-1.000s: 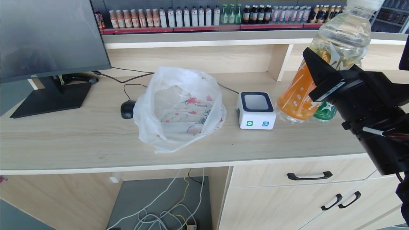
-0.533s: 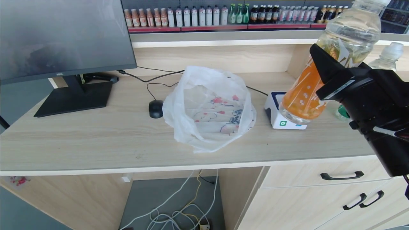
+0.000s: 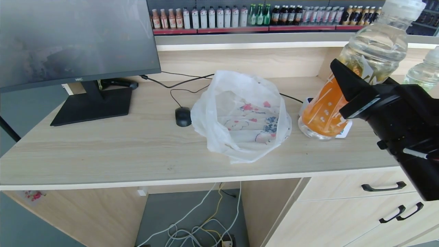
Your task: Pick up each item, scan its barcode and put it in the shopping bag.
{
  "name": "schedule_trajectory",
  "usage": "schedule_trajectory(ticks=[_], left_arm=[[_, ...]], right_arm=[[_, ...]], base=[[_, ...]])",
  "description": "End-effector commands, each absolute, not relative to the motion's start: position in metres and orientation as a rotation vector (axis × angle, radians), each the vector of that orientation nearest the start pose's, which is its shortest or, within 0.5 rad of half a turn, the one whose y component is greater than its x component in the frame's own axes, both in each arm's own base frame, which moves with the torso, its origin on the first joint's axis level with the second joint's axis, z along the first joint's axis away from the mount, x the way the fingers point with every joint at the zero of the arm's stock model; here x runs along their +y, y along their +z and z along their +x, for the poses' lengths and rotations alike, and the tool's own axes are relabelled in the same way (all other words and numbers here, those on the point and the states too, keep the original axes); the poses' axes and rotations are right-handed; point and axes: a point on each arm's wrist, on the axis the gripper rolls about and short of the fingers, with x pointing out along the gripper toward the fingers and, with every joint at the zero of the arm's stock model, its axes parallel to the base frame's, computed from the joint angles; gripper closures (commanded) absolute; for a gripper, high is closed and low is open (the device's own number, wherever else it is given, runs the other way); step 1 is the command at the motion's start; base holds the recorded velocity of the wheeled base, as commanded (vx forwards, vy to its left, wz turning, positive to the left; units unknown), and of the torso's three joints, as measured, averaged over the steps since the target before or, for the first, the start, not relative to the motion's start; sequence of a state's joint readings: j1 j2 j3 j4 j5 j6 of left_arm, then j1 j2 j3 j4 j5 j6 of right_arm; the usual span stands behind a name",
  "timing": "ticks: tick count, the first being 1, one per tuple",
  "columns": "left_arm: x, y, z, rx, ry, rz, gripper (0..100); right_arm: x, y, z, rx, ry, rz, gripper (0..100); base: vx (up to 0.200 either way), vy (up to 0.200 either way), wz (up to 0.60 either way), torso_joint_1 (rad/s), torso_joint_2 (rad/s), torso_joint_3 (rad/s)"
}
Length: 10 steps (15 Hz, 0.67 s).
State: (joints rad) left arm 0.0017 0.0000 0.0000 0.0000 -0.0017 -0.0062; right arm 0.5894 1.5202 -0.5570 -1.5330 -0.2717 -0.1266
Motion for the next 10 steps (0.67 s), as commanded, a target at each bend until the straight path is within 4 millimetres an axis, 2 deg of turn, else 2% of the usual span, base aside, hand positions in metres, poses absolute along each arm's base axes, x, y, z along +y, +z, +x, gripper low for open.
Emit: schedule_trajectory(ticks=[1, 5, 10], left_arm=[[0.000, 0.075, -0.023, 0.000, -0.002, -0.006, 0], [0.000, 0.075, -0.023, 0.000, 0.000, -0.006, 0], [0.000, 0.075, -0.023, 0.000, 0.000, -0.006, 0]], right_arm=[[0.123, 0.254, 0.194, -0.537, 0.277, 0.114, 100], [0.133, 0.255, 0.204, -0.526, 0.288, 0.109, 100], [0.167, 0.271, 0.236, -0.458, 0.325, 0.070, 100]], base=[[0.000, 0.000, 0.00, 0.000, 0.00, 0.000], [0.000, 0.000, 0.00, 0.000, 0.00, 0.000], [0.000, 0.000, 0.00, 0.000, 0.00, 0.000]])
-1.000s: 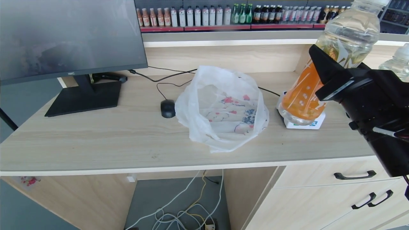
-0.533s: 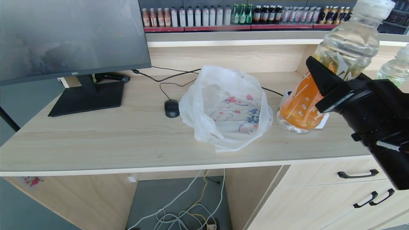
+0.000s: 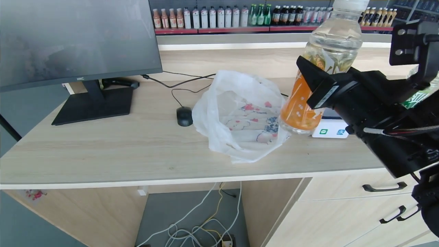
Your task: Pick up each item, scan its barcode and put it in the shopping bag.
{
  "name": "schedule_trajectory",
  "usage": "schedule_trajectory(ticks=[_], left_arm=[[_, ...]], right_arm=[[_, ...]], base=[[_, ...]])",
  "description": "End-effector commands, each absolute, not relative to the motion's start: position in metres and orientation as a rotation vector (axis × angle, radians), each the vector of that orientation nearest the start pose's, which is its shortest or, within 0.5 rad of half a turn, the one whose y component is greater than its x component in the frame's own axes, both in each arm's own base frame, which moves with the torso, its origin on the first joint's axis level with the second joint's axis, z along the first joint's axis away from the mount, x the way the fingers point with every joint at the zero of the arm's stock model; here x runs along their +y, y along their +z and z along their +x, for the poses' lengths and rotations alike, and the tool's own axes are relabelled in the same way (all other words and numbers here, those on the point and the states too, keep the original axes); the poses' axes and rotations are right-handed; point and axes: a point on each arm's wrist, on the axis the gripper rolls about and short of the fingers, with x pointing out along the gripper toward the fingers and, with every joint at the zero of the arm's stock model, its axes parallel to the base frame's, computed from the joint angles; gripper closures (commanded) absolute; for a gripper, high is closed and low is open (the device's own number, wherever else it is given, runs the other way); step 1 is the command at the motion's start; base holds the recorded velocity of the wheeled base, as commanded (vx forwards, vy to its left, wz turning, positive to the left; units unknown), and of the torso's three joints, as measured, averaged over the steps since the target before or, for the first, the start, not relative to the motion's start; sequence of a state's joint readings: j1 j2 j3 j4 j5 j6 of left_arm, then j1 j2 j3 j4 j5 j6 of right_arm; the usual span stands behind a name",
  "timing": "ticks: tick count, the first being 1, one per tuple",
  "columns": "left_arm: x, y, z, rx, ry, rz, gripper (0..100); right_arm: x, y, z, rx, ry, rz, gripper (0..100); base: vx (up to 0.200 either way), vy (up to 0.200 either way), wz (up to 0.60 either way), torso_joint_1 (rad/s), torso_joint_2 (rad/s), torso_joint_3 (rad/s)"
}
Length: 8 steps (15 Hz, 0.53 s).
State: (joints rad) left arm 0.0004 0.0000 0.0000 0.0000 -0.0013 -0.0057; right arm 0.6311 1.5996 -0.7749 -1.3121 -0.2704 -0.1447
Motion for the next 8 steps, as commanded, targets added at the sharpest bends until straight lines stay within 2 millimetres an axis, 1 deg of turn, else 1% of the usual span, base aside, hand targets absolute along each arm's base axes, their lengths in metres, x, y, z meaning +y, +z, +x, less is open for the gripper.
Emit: schedule_trajectory(ticks=[1, 2, 6, 7, 8], left_arm=[[0.000, 0.075, -0.023, 0.000, 0.000, -0.008, 0], [0.000, 0.075, -0.023, 0.000, 0.000, -0.008, 0], [0.000, 0.075, -0.023, 0.000, 0.000, -0.008, 0], [0.000, 0.075, -0.023, 0.000, -0.002, -0.006, 0], [0.000, 0.075, -0.023, 0.000, 0.000, -0.008, 0]], right_arm=[[0.174, 0.273, 0.242, -0.460, 0.329, 0.073, 100], [0.179, 0.275, 0.245, -0.464, 0.338, 0.077, 100], [0.197, 0.272, 0.264, -0.464, 0.343, 0.069, 100], [0.204, 0.269, 0.274, -0.466, 0.345, 0.069, 100], [0.208, 0.268, 0.278, -0.467, 0.343, 0.070, 100]], base=[[0.000, 0.000, 0.00, 0.000, 0.00, 0.000], [0.000, 0.000, 0.00, 0.000, 0.00, 0.000], [0.000, 0.000, 0.00, 0.000, 0.00, 0.000], [0.000, 0.000, 0.00, 0.000, 0.00, 0.000], [0.000, 0.000, 0.00, 0.000, 0.00, 0.000]])
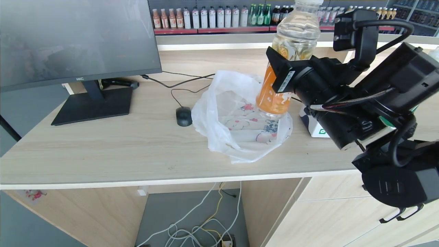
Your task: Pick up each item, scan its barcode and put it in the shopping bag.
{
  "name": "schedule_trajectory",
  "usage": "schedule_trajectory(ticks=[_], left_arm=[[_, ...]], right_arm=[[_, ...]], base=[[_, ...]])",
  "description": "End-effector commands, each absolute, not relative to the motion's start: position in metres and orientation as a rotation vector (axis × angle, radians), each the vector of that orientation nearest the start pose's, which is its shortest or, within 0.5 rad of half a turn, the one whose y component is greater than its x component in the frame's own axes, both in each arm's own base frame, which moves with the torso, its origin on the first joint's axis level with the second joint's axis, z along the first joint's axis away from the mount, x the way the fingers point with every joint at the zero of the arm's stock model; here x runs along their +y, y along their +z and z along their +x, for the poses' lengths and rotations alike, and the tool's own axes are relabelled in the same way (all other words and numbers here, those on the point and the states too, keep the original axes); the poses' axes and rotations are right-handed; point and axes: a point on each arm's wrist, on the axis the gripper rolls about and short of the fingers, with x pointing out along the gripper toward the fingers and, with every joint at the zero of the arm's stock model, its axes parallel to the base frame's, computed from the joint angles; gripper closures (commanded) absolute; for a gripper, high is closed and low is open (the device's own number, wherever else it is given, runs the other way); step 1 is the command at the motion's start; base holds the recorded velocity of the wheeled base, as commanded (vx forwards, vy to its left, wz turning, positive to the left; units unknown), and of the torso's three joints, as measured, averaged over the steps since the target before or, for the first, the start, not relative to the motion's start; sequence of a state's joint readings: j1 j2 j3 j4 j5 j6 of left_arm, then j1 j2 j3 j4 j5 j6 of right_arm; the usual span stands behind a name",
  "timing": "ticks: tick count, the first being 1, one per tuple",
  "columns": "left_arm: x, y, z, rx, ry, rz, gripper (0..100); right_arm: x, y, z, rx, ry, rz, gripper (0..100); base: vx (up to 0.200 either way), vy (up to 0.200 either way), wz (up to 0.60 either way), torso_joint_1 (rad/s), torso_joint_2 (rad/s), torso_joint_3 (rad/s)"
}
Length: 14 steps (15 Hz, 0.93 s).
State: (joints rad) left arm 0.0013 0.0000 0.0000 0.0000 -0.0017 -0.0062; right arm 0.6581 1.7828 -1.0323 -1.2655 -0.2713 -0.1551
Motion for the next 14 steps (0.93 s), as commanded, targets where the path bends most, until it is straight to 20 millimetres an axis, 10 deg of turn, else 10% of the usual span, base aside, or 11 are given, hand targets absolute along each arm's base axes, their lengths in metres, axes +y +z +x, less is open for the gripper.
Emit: schedule_trajectory(ticks=[1, 14], left_arm=[[0.000, 0.075, -0.023, 0.000, 0.000, -0.006, 0], [0.000, 0.075, -0.023, 0.000, 0.000, -0.006, 0]], right_arm=[[0.215, 0.265, 0.288, -0.469, 0.343, 0.071, 100], [0.269, 0.252, 0.352, -0.457, 0.384, 0.058, 100]], base=[[0.000, 0.000, 0.00, 0.000, 0.00, 0.000], [0.000, 0.000, 0.00, 0.000, 0.00, 0.000]])
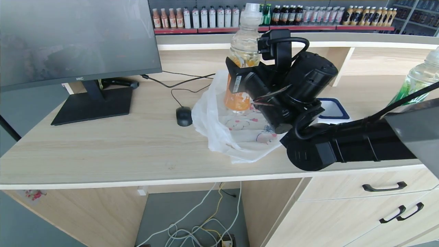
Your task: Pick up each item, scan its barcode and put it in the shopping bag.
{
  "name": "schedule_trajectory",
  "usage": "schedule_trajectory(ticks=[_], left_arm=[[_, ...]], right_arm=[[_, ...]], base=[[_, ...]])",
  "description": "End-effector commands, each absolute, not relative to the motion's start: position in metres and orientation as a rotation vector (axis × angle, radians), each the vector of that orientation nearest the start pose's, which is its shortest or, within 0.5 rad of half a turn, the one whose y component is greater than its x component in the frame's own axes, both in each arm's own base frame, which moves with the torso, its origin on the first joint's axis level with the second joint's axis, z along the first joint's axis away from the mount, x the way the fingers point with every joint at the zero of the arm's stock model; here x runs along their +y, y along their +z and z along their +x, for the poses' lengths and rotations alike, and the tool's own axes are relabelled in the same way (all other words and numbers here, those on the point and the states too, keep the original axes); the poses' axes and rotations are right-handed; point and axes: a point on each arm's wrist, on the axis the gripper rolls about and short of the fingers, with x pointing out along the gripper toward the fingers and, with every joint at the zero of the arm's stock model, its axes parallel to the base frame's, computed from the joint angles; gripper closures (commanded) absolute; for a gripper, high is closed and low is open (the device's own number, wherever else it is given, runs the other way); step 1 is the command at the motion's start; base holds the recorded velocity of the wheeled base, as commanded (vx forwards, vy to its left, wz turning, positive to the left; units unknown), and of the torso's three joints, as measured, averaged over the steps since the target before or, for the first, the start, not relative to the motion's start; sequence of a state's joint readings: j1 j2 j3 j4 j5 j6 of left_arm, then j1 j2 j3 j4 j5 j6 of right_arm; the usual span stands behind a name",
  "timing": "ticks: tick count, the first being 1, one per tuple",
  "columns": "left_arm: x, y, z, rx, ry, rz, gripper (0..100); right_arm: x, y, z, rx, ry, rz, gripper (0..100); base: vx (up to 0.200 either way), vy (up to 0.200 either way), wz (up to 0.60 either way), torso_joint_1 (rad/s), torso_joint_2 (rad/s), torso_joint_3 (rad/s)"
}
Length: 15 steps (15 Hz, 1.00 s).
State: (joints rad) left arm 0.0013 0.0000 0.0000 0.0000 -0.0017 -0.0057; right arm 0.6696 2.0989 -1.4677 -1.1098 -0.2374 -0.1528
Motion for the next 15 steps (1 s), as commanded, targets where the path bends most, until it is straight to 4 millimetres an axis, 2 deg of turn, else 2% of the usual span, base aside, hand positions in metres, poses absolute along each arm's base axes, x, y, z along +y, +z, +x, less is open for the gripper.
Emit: schedule_trajectory(ticks=[1, 5, 15], left_arm=[[0.000, 0.075, -0.023, 0.000, 0.000, -0.006, 0], [0.000, 0.075, -0.023, 0.000, 0.000, -0.008, 0], [0.000, 0.075, -0.023, 0.000, 0.000, -0.008, 0]], right_arm=[[0.270, 0.251, 0.354, -0.458, 0.384, 0.059, 100], [0.281, 0.240, 0.368, -0.462, 0.380, 0.061, 100], [0.289, 0.220, 0.375, -0.428, 0.389, 0.044, 100]], base=[[0.000, 0.000, 0.00, 0.000, 0.00, 0.000], [0.000, 0.000, 0.00, 0.000, 0.00, 0.000], [0.000, 0.000, 0.00, 0.000, 0.00, 0.000]])
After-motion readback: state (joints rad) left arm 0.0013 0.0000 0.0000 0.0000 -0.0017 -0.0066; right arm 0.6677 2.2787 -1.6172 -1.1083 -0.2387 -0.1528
